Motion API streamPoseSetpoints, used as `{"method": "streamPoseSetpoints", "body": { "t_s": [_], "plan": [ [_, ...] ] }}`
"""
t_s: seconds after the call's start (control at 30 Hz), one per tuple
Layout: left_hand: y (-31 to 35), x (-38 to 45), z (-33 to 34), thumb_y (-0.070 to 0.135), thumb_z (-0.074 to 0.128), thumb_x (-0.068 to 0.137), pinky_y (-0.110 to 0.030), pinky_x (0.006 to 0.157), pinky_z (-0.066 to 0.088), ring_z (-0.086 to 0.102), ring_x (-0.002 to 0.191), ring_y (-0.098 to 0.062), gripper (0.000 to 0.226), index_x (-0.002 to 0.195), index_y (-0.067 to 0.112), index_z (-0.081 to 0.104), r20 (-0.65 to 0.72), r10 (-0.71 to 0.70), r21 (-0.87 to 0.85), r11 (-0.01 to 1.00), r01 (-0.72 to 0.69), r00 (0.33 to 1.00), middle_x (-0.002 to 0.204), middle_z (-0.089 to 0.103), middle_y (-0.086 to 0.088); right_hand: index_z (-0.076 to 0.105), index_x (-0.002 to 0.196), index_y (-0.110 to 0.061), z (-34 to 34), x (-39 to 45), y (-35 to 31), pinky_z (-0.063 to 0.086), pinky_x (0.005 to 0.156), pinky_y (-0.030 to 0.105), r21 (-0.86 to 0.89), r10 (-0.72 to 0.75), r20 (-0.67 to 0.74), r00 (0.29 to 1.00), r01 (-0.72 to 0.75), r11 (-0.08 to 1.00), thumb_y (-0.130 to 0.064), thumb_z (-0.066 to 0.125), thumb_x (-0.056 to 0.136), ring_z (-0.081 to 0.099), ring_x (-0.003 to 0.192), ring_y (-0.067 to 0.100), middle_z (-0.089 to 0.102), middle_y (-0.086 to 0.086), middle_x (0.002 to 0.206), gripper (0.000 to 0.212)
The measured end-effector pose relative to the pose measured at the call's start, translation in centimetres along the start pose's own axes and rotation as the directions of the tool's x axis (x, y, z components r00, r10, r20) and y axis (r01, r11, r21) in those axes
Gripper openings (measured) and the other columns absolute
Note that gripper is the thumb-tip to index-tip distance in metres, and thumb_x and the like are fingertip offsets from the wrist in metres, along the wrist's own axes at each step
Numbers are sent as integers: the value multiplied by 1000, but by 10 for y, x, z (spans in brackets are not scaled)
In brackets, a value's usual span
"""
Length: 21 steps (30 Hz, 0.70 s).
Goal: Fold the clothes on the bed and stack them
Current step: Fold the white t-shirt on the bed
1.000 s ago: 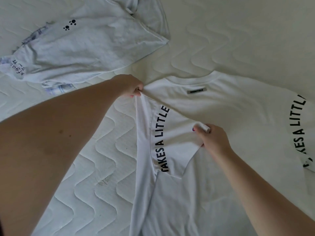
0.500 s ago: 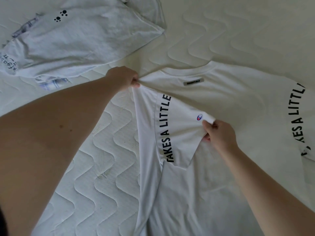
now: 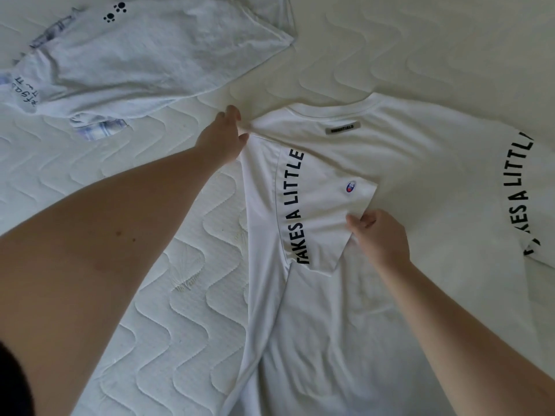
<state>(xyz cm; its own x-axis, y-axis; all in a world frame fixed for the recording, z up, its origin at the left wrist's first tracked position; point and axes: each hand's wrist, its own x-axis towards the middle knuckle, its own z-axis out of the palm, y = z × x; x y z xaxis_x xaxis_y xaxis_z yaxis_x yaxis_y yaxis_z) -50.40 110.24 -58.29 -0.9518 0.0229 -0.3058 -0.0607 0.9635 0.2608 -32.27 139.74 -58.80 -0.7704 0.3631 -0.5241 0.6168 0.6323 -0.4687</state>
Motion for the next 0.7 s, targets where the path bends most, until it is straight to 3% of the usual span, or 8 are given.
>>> {"method": "streamPoseSetpoints", "body": {
  "t_s": [0.07, 0.13, 0.27, 0.37, 0.43, 0.5, 0.6, 0.7],
  "plan": [
    [1, -16, -1, 28, 56, 96, -37, 72, 42, 59, 95, -34, 36, 123, 10, 39, -43, -40, -56, 998, 38, 998, 117, 52, -14, 53, 80, -15, 1, -14, 2, 35, 65, 30, -19, 14, -100, 995, -16, 1000, -49, 58, 89, 50, 73, 23, 55, -4, 70, 35],
    [0, -41, -1, 31, 55, 96, -36, 71, 42, 57, 89, -29, 31, 116, 9, 44, -51, -105, -116, 988, 98, 993, 106, 56, -10, 51, 73, -13, 6, -31, 2, 34, 62, 31, -14, -1, -113, 994, 0, 1000, -48, 52, 93, 50, 69, 24, 54, -2, 65, 40],
    [-4, -111, 15, 37, 47, 97, -39, 76, 53, 64, 85, -27, 29, 93, 11, 60, 141, -190, -148, 966, 211, 972, 86, 68, -7, 64, 75, -12, 39, -77, -5, 43, 52, 24, 275, 4, 196, 981, -59, 960, -33, 51, 94, 64, 51, 14, 66, -3, 56, 31],
    [-6, -175, 37, 30, 47, 97, -42, 81, 56, 69, 81, -25, 28, 87, 10, 65, 274, -201, -304, 910, 283, 940, 84, 71, -8, 65, 76, -15, 70, -109, -10, 48, 62, 26, 396, -15, 388, 922, -152, 906, -15, 51, 92, 66, 63, 15, 69, 4, 73, 21],
    [-5, -219, 52, 26, 45, 97, -40, 80, 56, 70, 75, -19, 27, 83, 14, 65, 321, -190, -357, 883, 304, 928, 81, 72, -4, 59, 75, -9, 83, -121, -13, 42, 70, 33, 432, -35, 406, 913, -158, 888, -5, 49, 86, 57, 71, 24, 61, 12, 77, 16],
    [-4, -262, 68, 28, 43, 97, -39, 79, 56, 69, 74, -16, 27, 82, 19, 63, 370, -196, -383, 858, 341, 908, 80, 72, -2, 55, 80, -7, 89, -130, -16, 37, 68, 35, 481, -8, 419, 908, -215, 850, -3, 48, 85, 46, 71, 21, 51, 12, 76, 10],
    [-7, -324, 89, 48, 42, 96, -34, 77, 53, 67, 81, -19, 29, 88, 25, 58, 396, -267, -367, 831, 418, 879, 83, 69, 2, 56, 81, -11, 96, -144, -13, 38, 68, 33, 436, 36, 535, 844, -312, 844, -10, 50, 89, 44, 66, 20, 50, 11, 73, 10],
    [-11, -389, 106, 65, 51, 87, -29, 70, 45, 60, 83, -12, 35, 94, 31, 52, 421, -310, -310, 834, 456, 853, 82, 61, 15, 62, 85, -8, 101, -161, -9, 44, 74, 33, 362, 47, 591, 805, -317, 877, -19, 55, 91, 49, 68, 19, 53, 8, 72, 14]
  ]
}}
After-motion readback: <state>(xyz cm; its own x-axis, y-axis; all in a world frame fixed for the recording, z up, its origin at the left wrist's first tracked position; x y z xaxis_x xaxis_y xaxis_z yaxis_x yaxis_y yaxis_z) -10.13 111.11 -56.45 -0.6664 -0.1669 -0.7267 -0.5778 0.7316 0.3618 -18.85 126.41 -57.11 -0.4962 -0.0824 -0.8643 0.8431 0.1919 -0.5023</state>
